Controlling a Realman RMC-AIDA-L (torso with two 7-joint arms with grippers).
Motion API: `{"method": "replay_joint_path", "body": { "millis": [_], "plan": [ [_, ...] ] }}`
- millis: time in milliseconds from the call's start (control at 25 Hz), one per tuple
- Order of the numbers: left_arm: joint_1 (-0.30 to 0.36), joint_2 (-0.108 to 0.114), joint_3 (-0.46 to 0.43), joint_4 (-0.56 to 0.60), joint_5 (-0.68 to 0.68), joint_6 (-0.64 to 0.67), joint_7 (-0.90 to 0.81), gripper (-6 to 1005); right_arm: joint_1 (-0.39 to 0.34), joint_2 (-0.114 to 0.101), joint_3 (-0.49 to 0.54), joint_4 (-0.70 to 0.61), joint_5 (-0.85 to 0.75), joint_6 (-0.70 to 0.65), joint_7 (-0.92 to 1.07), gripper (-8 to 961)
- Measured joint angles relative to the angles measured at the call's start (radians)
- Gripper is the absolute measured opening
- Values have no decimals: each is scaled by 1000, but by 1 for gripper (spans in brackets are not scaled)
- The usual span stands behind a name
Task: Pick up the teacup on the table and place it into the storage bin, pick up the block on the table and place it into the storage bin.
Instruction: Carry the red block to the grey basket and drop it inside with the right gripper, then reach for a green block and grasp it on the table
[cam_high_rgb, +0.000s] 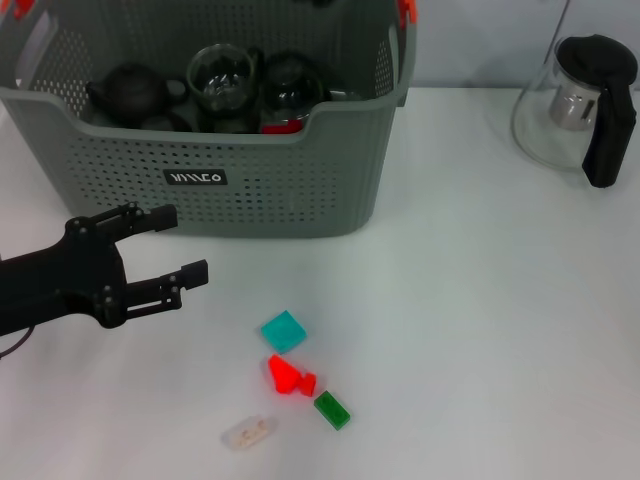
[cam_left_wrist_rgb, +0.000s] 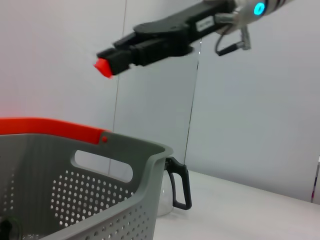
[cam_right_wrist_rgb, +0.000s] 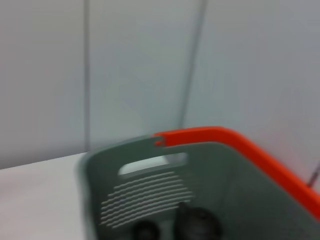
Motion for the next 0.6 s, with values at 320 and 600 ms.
{"method": "replay_joint_path", "body": {
  "millis": [320, 600],
  "plan": [
    [2, 0, 0, 0, -1, -2, 0, 815, 57, -4, 40, 102, -92, 82, -7, 289],
    [2, 0, 0, -1, -1, -6, 1, 815, -4, 2, 23, 42, -65, 0, -80, 604]
  ]
}}
